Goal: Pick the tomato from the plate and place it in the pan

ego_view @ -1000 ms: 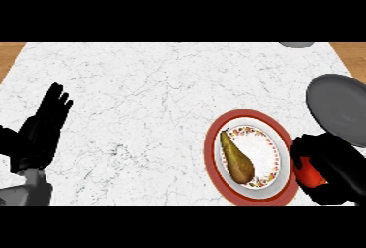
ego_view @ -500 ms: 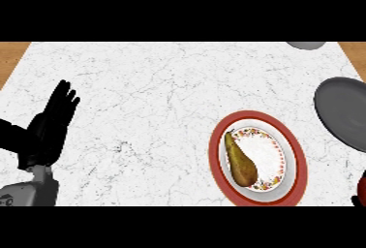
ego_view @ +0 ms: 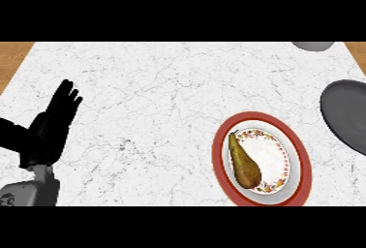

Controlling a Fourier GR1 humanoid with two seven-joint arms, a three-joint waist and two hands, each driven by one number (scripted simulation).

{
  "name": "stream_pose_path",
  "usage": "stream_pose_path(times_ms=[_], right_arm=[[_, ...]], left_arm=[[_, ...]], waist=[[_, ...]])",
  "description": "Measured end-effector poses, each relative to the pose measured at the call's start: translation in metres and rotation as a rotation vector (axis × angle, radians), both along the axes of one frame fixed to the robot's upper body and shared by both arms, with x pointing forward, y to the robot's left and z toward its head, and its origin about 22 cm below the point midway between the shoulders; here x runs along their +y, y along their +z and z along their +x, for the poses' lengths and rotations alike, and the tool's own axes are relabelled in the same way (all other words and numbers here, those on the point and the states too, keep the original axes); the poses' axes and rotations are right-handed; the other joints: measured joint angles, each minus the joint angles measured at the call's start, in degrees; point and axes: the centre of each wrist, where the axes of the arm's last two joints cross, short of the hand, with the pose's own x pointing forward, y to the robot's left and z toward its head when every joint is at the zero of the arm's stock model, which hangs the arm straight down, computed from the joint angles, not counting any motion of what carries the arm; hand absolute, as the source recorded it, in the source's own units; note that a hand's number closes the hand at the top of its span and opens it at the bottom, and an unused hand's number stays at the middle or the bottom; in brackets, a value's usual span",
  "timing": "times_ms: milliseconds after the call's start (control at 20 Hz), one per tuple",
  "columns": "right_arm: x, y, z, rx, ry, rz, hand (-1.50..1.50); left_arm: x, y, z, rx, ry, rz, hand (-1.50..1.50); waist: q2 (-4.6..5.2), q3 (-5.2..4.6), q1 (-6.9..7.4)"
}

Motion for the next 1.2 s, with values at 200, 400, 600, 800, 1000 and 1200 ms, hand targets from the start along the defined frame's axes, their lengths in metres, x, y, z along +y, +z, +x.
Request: stream_pose_path(times_ms=[200, 400, 600, 800, 1000, 1200], right_arm=[[-0.040, -0.001, 0.024, -0.015, -0.036, 0.048, 1.50], [-0.078, -0.003, 0.052, -0.030, -0.074, 0.093, 1.50], [-0.110, -0.026, 0.075, -0.021, -0.078, 0.118, 1.50], [-0.127, -0.047, 0.098, -0.005, -0.045, 0.133, 1.50], [-0.135, -0.076, 0.116, 0.026, -0.010, 0.147, 1.50], [-0.131, -0.109, 0.131, 0.055, -0.010, 0.125, 1.50]], left_arm=[[-0.004, 0.000, 0.002, 0.000, -0.007, -0.008, 0.00], [-0.009, 0.001, 0.002, -0.005, -0.019, -0.009, 0.00], [-0.008, 0.006, 0.008, -0.008, -0.027, -0.002, 0.00], [-0.011, 0.005, 0.008, -0.007, -0.028, -0.007, 0.00], [-0.016, 0.006, 0.015, -0.008, -0.035, -0.008, 0.00], [-0.016, 0.007, 0.017, -0.017, -0.036, -0.004, 0.00]], waist=[[0.10, 0.03, 0.28], [0.21, 0.04, 0.76], [0.39, 0.09, 1.09], [0.39, 0.09, 1.22], [0.58, 0.13, 1.59], [0.69, 0.14, 1.92]])
